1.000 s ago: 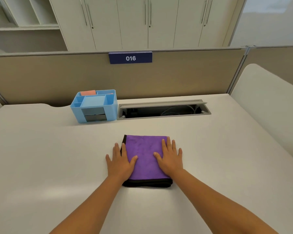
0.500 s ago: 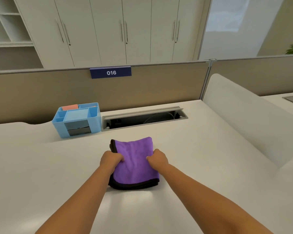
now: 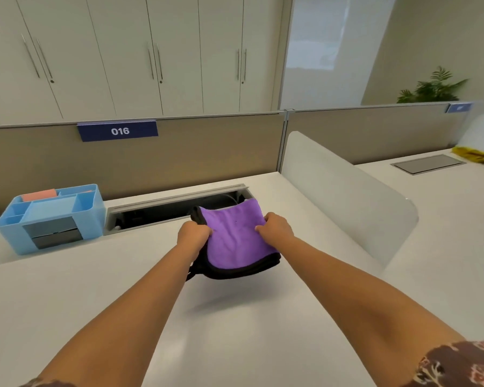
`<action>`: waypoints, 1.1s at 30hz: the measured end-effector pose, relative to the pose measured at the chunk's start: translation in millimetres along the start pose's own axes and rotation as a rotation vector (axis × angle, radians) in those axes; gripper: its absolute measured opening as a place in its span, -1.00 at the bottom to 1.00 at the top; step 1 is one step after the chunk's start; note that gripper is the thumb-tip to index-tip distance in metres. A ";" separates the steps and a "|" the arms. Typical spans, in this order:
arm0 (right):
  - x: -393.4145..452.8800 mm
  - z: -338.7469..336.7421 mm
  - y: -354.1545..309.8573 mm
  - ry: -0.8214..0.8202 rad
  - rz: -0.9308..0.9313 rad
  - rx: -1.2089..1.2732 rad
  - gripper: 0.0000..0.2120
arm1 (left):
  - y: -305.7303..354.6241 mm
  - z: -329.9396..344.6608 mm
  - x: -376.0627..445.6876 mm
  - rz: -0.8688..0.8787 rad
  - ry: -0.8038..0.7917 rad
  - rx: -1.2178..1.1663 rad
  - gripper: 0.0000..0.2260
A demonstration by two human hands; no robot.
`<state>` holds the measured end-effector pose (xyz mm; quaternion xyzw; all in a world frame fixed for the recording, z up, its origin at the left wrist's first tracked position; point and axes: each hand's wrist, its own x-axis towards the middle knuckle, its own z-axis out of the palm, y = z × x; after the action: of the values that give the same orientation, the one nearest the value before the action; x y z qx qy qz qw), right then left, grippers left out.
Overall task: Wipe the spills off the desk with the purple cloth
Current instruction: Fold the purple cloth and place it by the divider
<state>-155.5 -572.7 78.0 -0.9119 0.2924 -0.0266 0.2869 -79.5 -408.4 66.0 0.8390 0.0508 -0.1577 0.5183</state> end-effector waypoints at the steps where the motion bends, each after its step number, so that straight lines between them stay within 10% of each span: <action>1: 9.9 -9.3 12.4 0.010 0.004 -0.006 -0.66 | 7.1 15.9 3.1 0.018 0.001 0.020 -0.81; 14: 188.1 -88.8 137.6 0.048 -0.061 -0.117 -0.70 | 78.7 217.7 63.3 0.075 0.161 0.156 -0.70; 33: 286.8 -57.5 147.7 0.114 -0.147 -0.475 -0.75 | 101.1 270.4 146.1 0.069 0.311 0.470 -0.62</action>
<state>-7.1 -857.4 12.1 -0.9695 0.2392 -0.0292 0.0452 26.4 -705.6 -5.7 0.9515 0.0634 -0.0168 0.3005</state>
